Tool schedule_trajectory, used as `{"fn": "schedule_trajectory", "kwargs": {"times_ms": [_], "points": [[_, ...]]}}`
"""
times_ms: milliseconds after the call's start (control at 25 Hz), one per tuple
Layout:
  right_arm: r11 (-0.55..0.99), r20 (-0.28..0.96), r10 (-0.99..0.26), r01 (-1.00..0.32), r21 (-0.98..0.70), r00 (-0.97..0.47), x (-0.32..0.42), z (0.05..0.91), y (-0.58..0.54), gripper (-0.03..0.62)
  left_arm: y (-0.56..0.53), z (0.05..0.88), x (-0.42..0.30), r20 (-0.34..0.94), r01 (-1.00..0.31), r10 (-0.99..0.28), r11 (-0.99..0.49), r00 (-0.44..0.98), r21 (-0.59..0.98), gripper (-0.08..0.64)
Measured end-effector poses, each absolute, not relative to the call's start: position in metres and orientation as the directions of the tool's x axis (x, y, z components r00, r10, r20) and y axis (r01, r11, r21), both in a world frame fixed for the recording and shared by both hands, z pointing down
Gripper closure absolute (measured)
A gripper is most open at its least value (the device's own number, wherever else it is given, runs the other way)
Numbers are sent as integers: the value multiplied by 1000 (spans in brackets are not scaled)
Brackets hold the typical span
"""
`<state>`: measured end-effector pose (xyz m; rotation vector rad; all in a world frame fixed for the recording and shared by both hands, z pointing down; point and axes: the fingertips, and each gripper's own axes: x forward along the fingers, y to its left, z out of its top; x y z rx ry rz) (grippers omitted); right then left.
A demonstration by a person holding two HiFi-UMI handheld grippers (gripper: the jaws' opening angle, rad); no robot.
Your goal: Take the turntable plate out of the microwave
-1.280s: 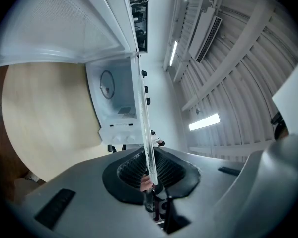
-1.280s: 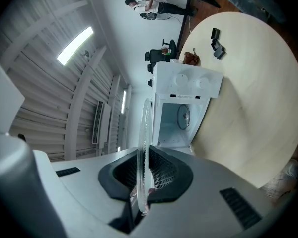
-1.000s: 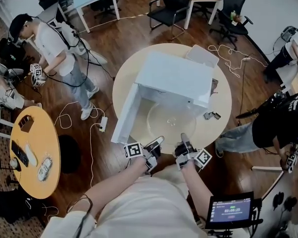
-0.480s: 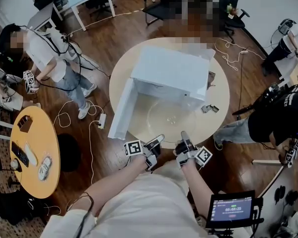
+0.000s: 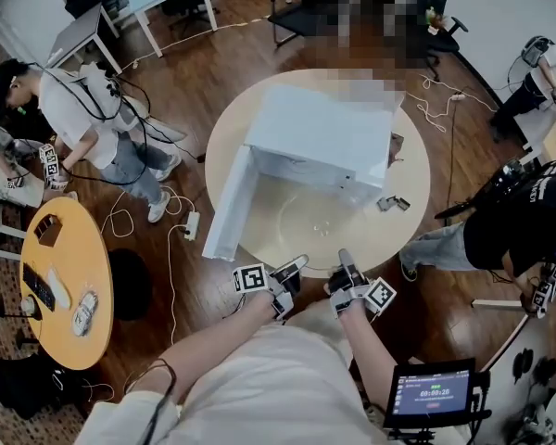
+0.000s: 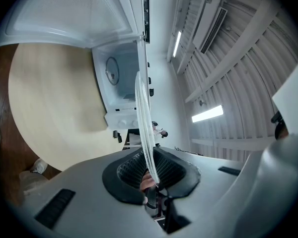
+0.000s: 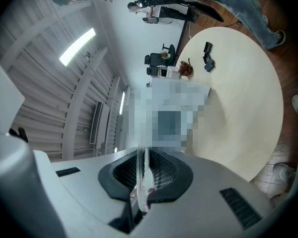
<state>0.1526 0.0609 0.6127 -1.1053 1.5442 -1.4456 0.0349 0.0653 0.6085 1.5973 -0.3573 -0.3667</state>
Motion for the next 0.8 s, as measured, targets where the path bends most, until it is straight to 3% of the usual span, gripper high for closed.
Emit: {"fn": "schedule_trajectory", "kwargs": {"times_ms": [320,800], "points": [[-16,59,-929,-120,-993,-365,149,622,64,563,71,626,29,53,-69,-423,-23,904,997,514],[-30,66,-927,-103,-994,-369,143,633,63,563,70,631,25,51,-66,-409,-22,911,998,514]]}}
